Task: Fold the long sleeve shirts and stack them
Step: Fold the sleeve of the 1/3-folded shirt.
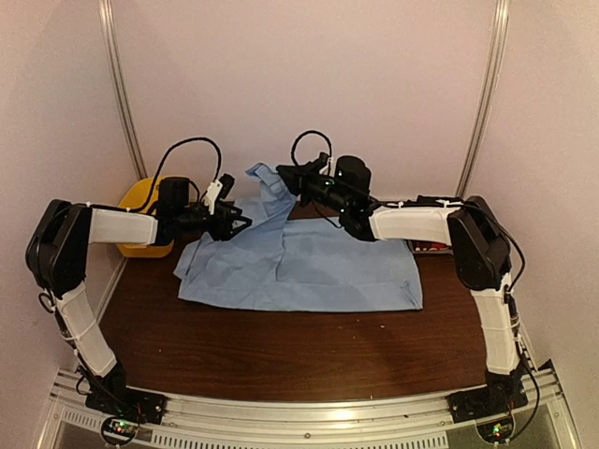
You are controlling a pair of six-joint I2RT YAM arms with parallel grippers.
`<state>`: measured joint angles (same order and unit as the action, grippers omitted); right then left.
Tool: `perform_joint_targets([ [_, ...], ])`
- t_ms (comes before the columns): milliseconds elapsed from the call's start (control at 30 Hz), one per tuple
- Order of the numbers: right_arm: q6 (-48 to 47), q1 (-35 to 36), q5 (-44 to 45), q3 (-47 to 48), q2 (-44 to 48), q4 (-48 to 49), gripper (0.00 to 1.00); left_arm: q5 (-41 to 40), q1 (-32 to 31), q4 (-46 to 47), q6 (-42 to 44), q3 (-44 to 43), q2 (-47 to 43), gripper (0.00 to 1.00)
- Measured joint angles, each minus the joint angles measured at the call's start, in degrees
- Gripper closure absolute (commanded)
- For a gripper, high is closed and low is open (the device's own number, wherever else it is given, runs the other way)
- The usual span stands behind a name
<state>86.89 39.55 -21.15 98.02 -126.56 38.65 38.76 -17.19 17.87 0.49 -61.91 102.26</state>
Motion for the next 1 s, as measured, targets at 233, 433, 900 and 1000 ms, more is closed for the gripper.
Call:
perform_joint_targets([
  [233, 2.1, 1.2, 2.4, 1.1, -0.4, 0.4, 1.0, 1.0, -2.7, -3.1, 10.5, -6.3, 5.1, 0.39],
  [433, 4.7, 1.7, 4.7, -3.0, -0.1, 5.0, 1.0, -2.1, -5.0, -5.6, 17.6, -9.8, 8.2, 0.41],
  [900, 8.9, 2.2, 9.5, -12.4, 2.6, 11.1, 1.0, -6.9, -6.8, -4.7, 25.9, -10.0, 10.9, 0.65],
  [1000, 9.8, 2.4, 11.5, -17.2, 5.0, 13.7, 1.0, -7.7, -7.3, -4.4, 27.4, -9.9, 11.1, 0.65],
])
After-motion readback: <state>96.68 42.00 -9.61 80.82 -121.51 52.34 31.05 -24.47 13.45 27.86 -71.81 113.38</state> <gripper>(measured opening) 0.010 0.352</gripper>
